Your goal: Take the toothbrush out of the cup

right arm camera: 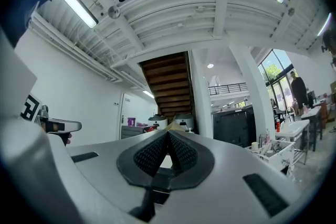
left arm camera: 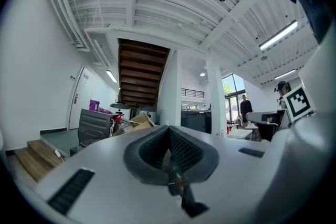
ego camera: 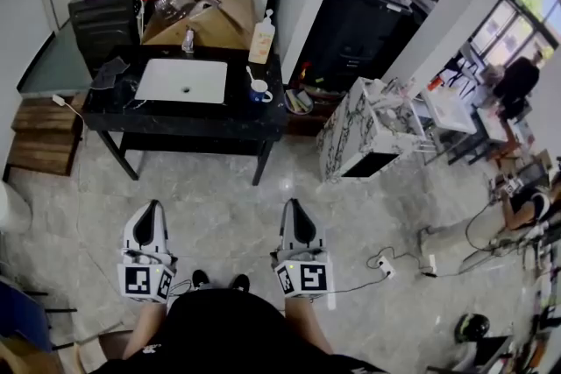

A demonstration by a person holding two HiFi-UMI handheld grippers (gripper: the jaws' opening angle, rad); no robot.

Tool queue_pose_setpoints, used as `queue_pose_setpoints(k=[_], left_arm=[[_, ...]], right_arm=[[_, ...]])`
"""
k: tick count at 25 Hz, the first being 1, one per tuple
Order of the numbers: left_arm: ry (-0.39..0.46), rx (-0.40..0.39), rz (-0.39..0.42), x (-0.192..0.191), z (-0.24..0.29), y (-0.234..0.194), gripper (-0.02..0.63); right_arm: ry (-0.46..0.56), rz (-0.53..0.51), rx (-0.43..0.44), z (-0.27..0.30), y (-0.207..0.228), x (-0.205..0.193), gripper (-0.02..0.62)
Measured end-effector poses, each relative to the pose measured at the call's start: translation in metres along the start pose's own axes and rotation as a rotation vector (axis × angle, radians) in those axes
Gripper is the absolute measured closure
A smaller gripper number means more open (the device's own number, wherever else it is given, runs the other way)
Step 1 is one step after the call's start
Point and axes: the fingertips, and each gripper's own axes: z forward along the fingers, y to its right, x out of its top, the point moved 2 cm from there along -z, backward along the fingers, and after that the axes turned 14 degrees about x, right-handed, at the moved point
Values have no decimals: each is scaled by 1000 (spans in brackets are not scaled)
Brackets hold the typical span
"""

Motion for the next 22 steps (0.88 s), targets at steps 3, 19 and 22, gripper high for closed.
queue_pose_setpoints(k=[3, 19, 22], left_arm=[[2, -2, 2, 0, 0, 1, 603], [-1, -13, 5, 0, -1, 1, 603], [-4, -15, 6, 1, -1, 2, 603]], right_arm=[[-16, 3, 6, 2, 0, -4, 571], [-29, -35, -12, 3, 0, 0, 465], [-26, -31, -17, 2, 3, 1, 434]])
